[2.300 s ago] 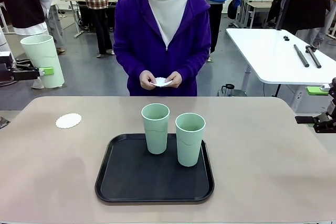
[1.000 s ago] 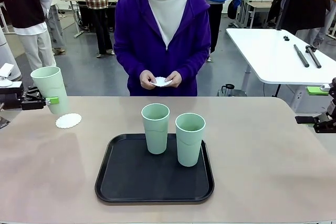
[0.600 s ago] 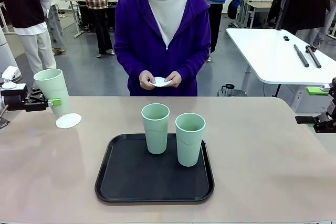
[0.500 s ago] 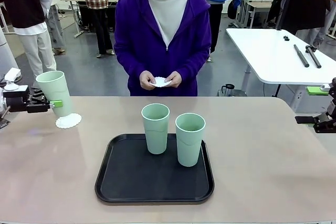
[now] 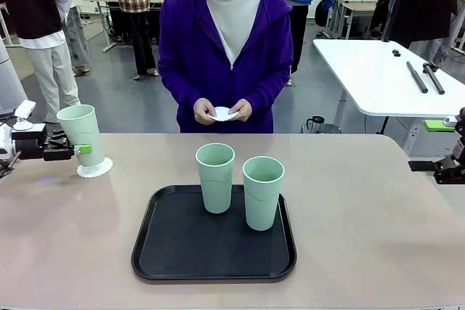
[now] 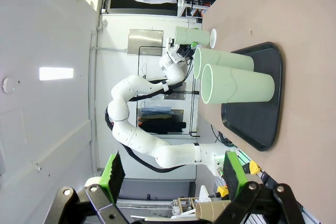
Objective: Place coasters on the table and set cups on them.
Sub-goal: Pick up one Reusable plastic cup and place it on a coaster set by the human.
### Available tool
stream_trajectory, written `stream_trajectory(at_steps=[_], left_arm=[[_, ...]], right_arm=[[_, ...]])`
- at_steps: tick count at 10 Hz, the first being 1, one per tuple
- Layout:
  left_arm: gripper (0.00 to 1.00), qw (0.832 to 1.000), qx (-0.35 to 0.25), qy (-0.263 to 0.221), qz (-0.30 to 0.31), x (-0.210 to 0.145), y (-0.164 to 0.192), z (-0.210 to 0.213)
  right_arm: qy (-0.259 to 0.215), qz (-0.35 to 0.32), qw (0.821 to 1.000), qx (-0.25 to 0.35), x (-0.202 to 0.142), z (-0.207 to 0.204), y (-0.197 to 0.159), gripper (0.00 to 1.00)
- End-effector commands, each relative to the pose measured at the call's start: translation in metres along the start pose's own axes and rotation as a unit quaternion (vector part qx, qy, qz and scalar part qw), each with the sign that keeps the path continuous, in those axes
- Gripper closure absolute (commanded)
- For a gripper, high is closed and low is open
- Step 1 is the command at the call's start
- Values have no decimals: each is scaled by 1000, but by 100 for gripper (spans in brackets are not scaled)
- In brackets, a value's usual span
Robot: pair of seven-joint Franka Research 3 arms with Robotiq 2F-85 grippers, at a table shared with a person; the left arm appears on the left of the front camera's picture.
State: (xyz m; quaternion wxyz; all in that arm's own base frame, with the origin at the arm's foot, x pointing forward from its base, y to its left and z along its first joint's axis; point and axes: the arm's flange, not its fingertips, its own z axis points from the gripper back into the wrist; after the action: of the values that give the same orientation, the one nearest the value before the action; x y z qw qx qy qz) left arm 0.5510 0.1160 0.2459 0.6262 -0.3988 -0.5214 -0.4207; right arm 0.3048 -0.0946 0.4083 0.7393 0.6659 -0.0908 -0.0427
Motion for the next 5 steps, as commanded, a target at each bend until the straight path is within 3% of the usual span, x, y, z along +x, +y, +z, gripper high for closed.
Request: stream_trajectory(at_steps=[1, 5], left_arm=[[15, 1000, -2, -4, -15, -4, 9, -5], [15, 1000, -12, 1, -21, -13, 11, -7]], right_arm=[[-1, 7, 1000, 5, 1, 0, -1, 0], [-1, 7, 1000, 5, 1, 0, -1, 0]])
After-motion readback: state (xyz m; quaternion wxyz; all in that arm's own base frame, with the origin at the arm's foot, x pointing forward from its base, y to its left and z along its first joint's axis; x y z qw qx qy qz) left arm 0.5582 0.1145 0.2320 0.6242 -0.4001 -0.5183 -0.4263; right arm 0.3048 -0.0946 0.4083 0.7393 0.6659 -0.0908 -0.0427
